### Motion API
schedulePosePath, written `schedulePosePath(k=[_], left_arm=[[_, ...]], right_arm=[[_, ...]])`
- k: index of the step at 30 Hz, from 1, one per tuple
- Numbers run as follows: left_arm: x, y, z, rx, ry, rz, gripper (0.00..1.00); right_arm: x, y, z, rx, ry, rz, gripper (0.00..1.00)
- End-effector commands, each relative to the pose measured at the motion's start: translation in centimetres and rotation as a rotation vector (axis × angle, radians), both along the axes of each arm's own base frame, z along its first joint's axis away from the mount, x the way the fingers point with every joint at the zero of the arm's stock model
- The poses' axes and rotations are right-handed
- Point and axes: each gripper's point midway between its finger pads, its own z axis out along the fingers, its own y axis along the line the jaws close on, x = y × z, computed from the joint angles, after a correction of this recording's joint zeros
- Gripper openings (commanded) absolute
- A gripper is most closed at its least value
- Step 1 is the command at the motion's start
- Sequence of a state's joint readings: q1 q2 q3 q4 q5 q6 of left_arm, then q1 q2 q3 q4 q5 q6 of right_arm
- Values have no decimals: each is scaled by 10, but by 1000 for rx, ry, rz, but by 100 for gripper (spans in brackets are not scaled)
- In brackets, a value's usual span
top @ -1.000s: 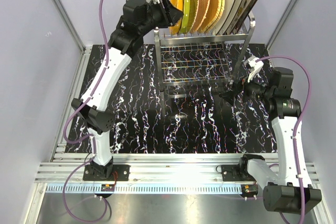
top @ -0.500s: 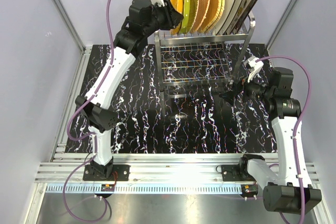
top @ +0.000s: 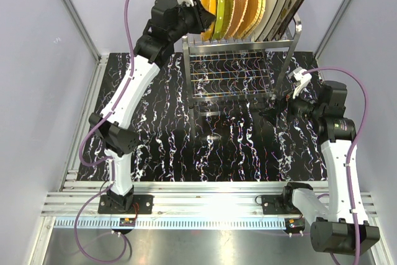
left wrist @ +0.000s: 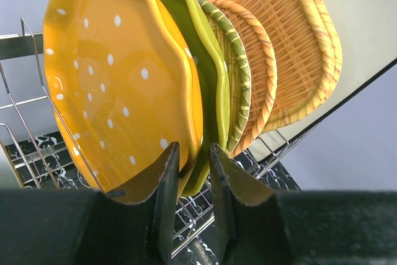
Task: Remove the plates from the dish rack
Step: Grab a plate with the left arm
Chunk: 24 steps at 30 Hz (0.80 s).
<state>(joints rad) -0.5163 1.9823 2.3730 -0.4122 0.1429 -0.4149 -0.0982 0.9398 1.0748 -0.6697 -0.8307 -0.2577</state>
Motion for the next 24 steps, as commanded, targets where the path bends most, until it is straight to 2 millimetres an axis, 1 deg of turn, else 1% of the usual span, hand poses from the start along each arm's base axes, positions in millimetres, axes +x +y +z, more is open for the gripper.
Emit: schedulePosePath(k=[1,7,16,19,23,24], left_arm=[[3,1,16,-5,-78,6,27],[11,3,4,55,-95,27,24],[22,7,-16,162,-121,77,24],[25,8,-18,181,-138,87,23],[27,5,-20,182,-155,80,15],[26,5,-18,180,-162,76,10]], right_arm=[[0,1,8,-5,-49,8,100],[0,2,9,-3,-52,12,100],[0,2,10,-3,-53,13,100],[0,1,10,-5,-55,6,100],[0,1,10,-7,-53,5,100],[1,0,10,-6,-54,3,100]])
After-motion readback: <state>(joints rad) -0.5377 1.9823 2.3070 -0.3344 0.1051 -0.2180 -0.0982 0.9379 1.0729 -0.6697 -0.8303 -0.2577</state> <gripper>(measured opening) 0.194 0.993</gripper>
